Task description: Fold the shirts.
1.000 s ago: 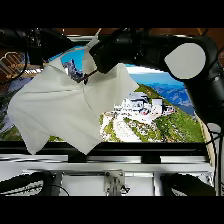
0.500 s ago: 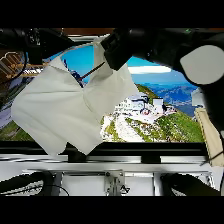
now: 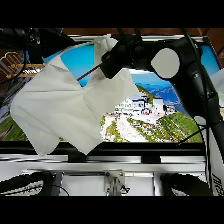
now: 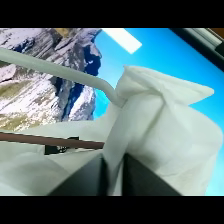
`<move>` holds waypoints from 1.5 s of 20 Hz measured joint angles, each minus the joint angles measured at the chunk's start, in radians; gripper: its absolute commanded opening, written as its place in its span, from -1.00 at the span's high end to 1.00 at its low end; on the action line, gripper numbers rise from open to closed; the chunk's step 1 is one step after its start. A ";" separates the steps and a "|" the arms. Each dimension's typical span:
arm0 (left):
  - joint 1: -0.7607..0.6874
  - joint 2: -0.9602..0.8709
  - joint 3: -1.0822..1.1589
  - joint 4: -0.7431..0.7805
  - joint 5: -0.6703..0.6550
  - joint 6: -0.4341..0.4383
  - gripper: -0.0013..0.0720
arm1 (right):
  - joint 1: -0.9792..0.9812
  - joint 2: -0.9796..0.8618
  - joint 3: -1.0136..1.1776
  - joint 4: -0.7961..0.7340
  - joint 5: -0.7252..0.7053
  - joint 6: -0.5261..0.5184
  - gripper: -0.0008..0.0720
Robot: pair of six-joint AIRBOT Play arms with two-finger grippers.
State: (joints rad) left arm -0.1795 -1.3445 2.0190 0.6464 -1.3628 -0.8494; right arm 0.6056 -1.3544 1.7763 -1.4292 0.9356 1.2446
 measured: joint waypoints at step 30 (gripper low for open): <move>-0.029 -0.055 -0.002 0.164 0.126 -0.026 0.84 | 0.187 0.233 0.001 -0.074 -0.214 0.170 0.69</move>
State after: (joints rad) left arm -0.2085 -1.3998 2.0174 0.8108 -1.2366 -0.8757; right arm 0.7925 -1.1217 1.7771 -1.5036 0.7216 1.4143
